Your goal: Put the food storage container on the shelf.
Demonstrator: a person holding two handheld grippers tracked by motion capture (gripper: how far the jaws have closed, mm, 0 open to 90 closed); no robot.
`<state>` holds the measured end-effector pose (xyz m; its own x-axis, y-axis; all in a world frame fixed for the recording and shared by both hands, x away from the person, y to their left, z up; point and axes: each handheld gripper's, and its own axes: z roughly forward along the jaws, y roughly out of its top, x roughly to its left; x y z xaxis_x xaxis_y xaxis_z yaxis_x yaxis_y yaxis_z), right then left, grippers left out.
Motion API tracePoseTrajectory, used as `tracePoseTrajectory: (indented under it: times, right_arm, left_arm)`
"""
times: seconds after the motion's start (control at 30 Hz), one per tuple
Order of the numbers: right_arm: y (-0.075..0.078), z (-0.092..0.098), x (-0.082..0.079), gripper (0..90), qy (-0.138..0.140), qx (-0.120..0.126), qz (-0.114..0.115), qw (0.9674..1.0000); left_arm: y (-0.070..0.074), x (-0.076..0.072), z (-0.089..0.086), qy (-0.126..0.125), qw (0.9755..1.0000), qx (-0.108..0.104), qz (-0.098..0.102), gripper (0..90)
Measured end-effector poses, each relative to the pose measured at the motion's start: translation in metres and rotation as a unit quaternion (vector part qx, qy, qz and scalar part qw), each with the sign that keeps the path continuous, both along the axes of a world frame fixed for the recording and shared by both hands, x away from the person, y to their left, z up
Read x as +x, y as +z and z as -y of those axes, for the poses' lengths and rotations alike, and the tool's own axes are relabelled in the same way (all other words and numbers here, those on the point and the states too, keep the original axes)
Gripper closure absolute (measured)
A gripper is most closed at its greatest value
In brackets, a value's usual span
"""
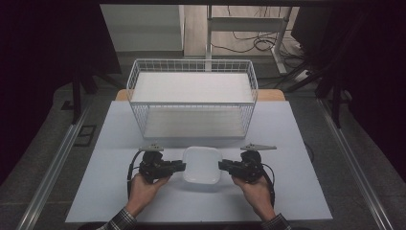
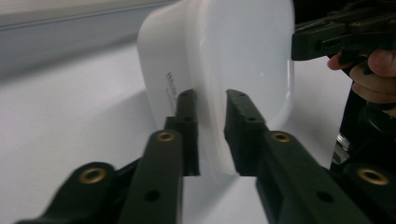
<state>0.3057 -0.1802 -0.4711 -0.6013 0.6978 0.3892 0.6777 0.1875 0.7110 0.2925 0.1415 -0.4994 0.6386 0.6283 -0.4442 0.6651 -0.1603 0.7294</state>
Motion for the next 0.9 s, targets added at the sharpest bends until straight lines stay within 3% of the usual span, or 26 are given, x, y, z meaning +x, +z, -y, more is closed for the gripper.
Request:
tracePoseTrajectory:
  times: [0.07,0.2,0.33,0.5,0.9]
  right_arm:
    - [0.001,-0.003,-0.002,78.8,0.001,-0.017,0.018,0.9997]
    - [0.000,-0.002,-0.001,78.2,0.004,-0.013,0.020,0.9997]
    - [-0.005,0.002,0.001,78.0,0.003,0.005,0.010,0.9999]
    - [-0.001,-0.003,0.000,78.4,-0.001,-0.019,0.022,0.9996]
    - [0.030,-0.012,0.011,78.6,0.012,0.000,0.054,0.9985]
  left_arm:
    - [0.000,0.000,0.000,0.003,1.0000,0.000,0.000,79.7]
    - [-0.001,0.000,0.000,0.002,1.0000,-0.005,0.003,79.9]
    - [-0.001,-0.001,0.000,0.004,0.9999,-0.013,0.002,80.1]
    - [0.003,-0.002,0.001,0.015,0.9998,-0.002,0.012,80.2]
    - [0.037,0.002,-0.012,0.028,0.9987,-0.010,0.042,80.2]
